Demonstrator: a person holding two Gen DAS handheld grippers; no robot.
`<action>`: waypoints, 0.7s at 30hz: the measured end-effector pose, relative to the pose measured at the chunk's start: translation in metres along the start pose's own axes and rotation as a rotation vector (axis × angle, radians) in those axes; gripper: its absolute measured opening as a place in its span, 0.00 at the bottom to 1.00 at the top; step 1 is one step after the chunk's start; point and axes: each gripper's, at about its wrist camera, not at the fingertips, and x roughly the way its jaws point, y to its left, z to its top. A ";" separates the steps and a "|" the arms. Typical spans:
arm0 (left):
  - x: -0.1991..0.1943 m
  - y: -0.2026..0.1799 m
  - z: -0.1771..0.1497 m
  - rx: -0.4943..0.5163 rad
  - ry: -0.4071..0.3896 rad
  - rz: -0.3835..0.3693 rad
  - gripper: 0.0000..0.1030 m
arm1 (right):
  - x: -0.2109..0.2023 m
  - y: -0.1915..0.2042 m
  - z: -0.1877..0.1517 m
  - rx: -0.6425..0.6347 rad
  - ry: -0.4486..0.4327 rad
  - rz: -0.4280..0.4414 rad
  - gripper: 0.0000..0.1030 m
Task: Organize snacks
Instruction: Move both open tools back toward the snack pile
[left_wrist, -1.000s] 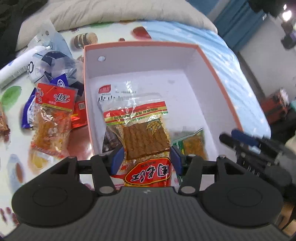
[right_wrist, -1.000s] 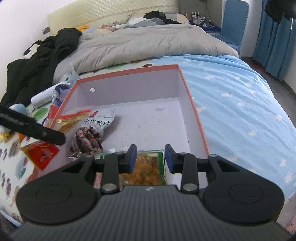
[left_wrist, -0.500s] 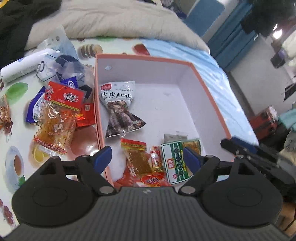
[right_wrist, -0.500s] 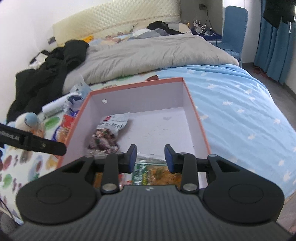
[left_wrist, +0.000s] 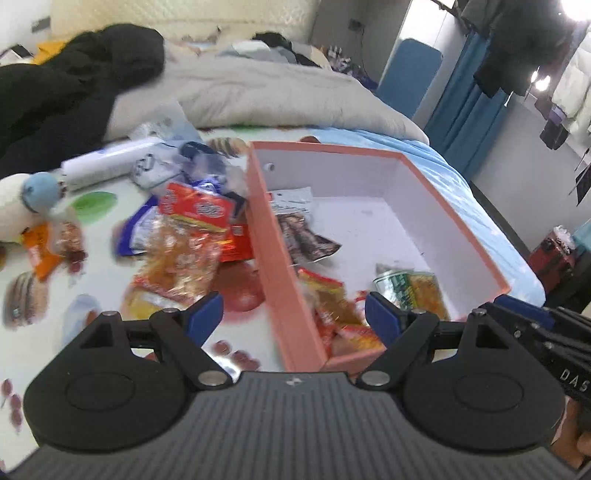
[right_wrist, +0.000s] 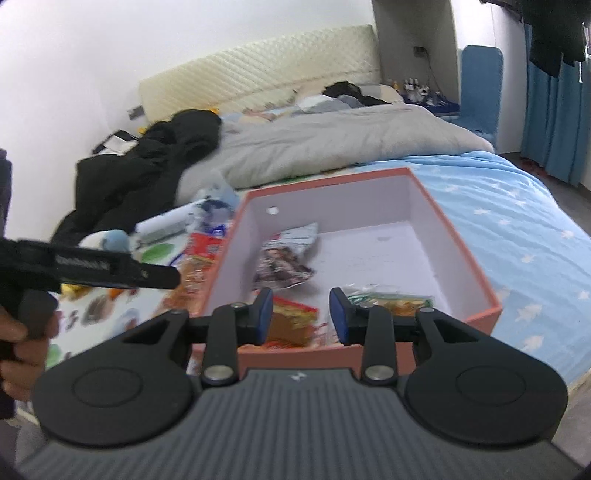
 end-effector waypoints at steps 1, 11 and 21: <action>-0.006 0.004 -0.007 -0.006 -0.005 0.000 0.84 | -0.003 0.005 -0.005 0.001 -0.009 0.009 0.36; -0.068 0.044 -0.075 -0.091 -0.099 0.025 0.84 | -0.022 0.060 -0.052 0.023 -0.020 0.051 0.37; -0.125 0.111 -0.156 -0.245 -0.110 0.168 0.84 | -0.039 0.104 -0.093 -0.048 0.051 0.113 0.37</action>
